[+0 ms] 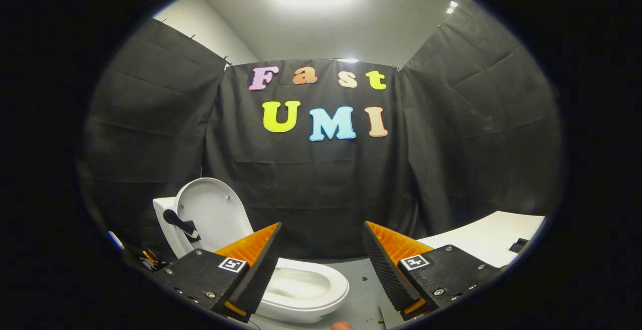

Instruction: Open the toilet lid.

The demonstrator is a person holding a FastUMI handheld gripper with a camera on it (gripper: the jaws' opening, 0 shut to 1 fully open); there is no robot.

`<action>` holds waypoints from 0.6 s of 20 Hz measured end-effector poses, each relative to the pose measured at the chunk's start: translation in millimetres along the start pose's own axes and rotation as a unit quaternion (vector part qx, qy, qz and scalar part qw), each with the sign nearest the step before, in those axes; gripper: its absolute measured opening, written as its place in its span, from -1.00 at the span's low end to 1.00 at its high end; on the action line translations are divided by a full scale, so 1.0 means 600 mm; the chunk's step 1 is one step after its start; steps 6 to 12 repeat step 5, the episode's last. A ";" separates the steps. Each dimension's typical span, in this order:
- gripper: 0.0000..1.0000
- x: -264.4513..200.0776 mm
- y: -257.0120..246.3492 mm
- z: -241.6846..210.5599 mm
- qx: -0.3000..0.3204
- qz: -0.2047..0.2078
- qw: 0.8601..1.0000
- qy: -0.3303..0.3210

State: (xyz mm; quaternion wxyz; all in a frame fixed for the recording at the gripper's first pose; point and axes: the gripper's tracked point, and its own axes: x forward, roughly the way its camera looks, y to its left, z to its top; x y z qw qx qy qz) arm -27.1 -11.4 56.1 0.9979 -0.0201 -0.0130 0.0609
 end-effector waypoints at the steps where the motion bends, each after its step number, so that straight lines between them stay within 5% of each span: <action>1: 0.91 -0.001 0.000 0.006 0.006 0.002 1.000 -0.006; 12: 0.91 0.001 0.001 0.015 0.006 0.005 1.000 -0.015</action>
